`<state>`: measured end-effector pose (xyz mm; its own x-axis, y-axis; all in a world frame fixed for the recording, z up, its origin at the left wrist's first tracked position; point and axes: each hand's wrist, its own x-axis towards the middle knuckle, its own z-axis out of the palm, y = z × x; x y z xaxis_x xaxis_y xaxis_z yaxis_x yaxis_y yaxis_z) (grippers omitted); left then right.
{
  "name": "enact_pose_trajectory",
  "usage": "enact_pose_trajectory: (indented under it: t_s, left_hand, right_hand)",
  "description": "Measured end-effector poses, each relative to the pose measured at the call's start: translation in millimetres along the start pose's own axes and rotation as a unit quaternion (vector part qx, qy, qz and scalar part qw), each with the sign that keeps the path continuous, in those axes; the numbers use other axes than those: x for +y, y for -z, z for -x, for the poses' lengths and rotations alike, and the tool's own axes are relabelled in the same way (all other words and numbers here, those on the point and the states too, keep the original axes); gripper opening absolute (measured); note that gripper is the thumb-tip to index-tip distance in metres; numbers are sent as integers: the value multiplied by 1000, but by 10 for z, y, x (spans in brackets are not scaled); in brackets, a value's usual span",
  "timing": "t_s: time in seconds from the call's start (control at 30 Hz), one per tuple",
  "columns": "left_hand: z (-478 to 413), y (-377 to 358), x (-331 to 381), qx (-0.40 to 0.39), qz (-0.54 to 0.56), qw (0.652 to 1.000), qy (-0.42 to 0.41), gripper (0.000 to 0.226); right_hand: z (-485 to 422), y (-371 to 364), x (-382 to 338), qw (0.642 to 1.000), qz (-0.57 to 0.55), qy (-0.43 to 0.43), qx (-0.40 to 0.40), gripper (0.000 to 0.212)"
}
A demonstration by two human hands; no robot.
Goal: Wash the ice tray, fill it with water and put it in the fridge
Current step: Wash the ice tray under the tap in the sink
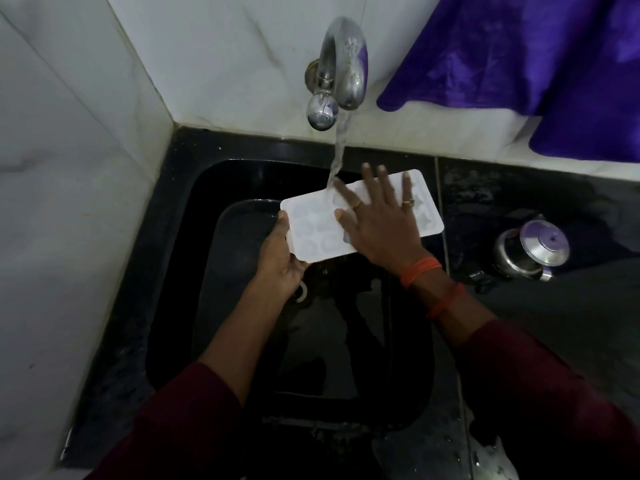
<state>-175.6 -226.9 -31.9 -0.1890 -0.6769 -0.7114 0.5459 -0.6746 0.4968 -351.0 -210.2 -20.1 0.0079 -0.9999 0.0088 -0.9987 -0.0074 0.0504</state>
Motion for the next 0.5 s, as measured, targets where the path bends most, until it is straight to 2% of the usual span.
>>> enact_pose_trajectory:
  t_s: [0.13, 0.2, 0.23, 0.33, 0.4, 0.5]
  left_hand:
    - [-13, 26, 27, -9, -5, 1000, 3, 38]
    - [-27, 32, 45, -13, -16, 1000, 6, 39]
    - [-30, 34, 56, -17, -19, 1000, 9, 39]
    - [-55, 75, 111, -28, -26, 999, 19, 43]
    - [-57, 123, 187, -27, -40, 998, 30, 43]
    - [-65, 219, 309, -3, -64, 996, 56, 38]
  right_hand:
    - [94, 135, 401, 996, -5, -85, 29, 58]
    - [145, 211, 542, 991, -76, -106, 31, 58]
    - [176, 239, 604, 983, -150, -103, 30, 57]
    - [298, 290, 751, 930, -360, -59, 40, 45]
    - [385, 283, 813, 897, -440, -32, 22, 42]
    - [490, 198, 854, 854, -520, 6, -21, 50]
